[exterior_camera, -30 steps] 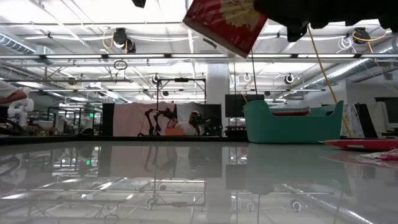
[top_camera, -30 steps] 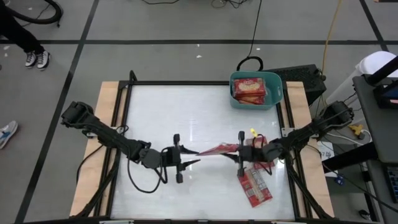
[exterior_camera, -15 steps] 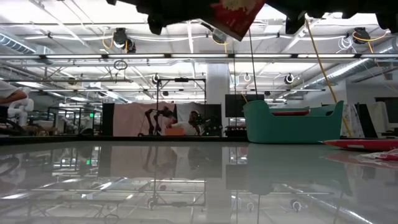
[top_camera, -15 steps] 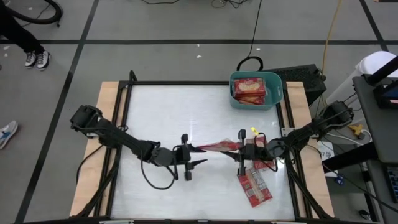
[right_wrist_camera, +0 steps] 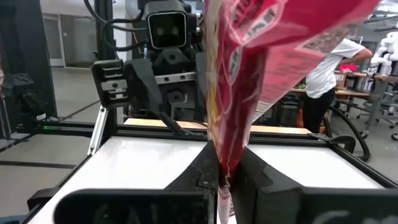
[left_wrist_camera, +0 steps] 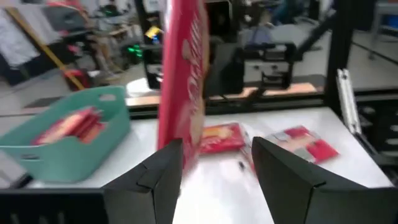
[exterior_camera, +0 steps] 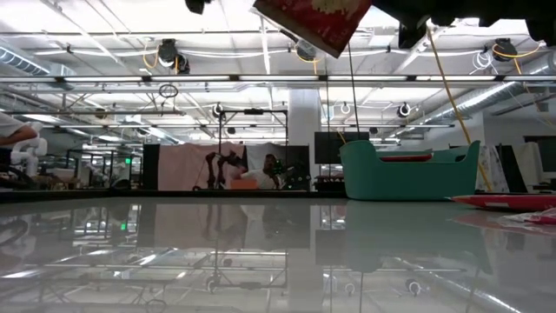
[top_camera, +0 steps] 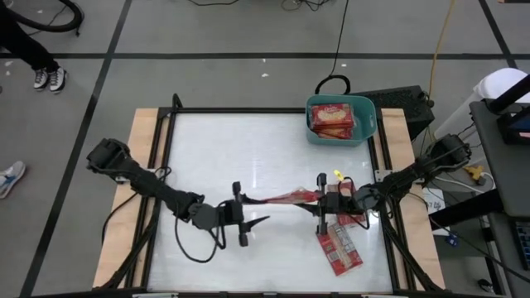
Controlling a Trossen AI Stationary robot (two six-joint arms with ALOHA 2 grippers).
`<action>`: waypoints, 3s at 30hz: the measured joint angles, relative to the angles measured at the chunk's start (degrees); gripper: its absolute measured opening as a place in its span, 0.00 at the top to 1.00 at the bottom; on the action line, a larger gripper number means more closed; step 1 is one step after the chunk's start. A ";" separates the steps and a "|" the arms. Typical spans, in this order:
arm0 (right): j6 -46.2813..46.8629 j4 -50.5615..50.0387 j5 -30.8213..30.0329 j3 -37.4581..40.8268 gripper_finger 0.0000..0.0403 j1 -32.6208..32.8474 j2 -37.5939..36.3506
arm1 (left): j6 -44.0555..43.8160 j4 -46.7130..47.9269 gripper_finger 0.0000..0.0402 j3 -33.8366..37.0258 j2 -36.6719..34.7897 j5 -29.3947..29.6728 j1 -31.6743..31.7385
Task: Sort popcorn bags into baskets
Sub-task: Put the red popcorn bag into the green bin
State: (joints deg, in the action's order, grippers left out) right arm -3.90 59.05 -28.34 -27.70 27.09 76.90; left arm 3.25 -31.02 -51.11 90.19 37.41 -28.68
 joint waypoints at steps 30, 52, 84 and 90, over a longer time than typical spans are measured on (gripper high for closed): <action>0.67 -0.39 0.31 -0.02 0.98 0.79 0.04 | -1.37 6.59 0.51 0.00 -0.63 9.42 -1.83; -1.40 2.43 3.10 -0.04 0.98 0.76 0.81 | 2.82 -0.40 0.94 0.00 4.90 -6.94 3.91; 14.67 -58.17 -0.05 -27.06 0.64 -0.28 -3.12 | -19.88 51.84 0.98 0.00 -4.14 -27.26 10.78; 13.59 -59.25 2.22 -29.37 0.64 -2.59 -0.07 | -20.08 52.57 0.99 0.00 -3.85 -29.75 11.30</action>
State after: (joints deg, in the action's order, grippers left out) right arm 9.69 -0.21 -26.12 -57.07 24.50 76.83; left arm -16.84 21.56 -51.11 86.33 7.65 -17.39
